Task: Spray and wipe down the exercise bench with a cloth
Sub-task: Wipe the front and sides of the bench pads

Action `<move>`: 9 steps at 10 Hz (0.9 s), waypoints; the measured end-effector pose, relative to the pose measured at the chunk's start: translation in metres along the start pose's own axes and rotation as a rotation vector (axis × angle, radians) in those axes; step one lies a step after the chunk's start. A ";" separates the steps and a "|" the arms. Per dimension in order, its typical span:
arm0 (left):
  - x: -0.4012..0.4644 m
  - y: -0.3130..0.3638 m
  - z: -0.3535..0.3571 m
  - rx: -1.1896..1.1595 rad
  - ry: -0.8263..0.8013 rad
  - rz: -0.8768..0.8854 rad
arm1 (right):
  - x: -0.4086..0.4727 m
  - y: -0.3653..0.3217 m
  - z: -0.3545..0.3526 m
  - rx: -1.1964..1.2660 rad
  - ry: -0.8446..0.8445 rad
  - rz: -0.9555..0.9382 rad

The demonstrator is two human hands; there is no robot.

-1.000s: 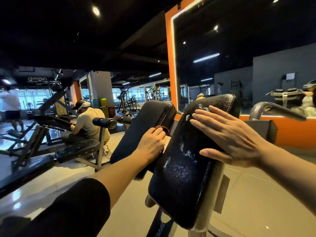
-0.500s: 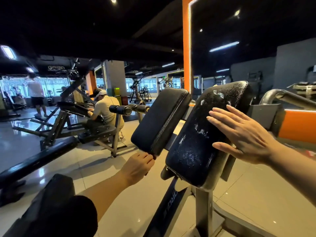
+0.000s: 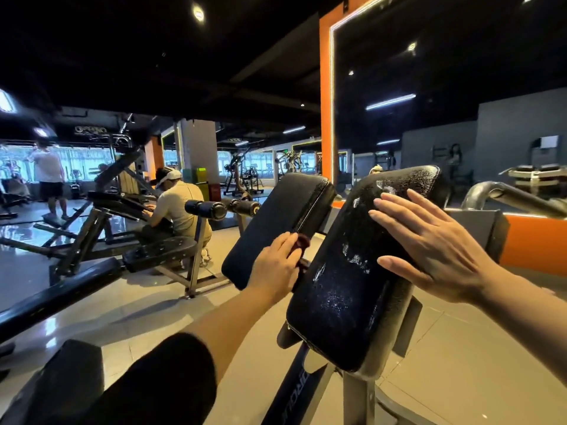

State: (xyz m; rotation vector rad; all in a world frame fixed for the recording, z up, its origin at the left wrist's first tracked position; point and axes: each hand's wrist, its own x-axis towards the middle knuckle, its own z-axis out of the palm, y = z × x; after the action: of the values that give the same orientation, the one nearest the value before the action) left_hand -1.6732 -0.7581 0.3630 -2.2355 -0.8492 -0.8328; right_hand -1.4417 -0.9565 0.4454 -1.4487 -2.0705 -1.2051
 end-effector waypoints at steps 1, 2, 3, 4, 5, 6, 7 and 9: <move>-0.033 -0.010 0.006 -0.003 0.030 0.203 | -0.001 0.004 0.004 -0.010 -0.011 -0.027; -0.020 -0.016 -0.002 0.032 0.154 0.235 | 0.005 0.011 0.006 -0.003 0.007 -0.023; 0.030 -0.012 -0.013 0.061 0.275 0.116 | 0.017 0.016 0.003 0.016 0.045 -0.007; 0.079 -0.006 -0.021 0.051 0.315 0.131 | 0.024 0.025 -0.003 0.008 0.063 -0.010; 0.118 -0.001 -0.023 0.070 0.293 0.125 | 0.026 0.031 -0.002 -0.012 0.018 -0.029; 0.142 -0.001 -0.010 0.105 0.226 0.113 | 0.026 0.029 0.006 -0.057 -0.030 -0.095; 0.132 -0.003 0.013 0.243 0.154 0.255 | 0.026 0.029 0.003 -0.062 -0.018 -0.095; 0.112 -0.007 0.013 0.324 0.133 0.614 | 0.028 0.039 0.035 -0.105 0.090 -0.176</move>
State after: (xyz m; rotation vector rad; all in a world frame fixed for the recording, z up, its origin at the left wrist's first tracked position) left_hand -1.6075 -0.7056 0.4378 -1.9534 -0.1841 -0.4973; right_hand -1.4124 -0.9075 0.4610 -1.2515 -2.1385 -1.4386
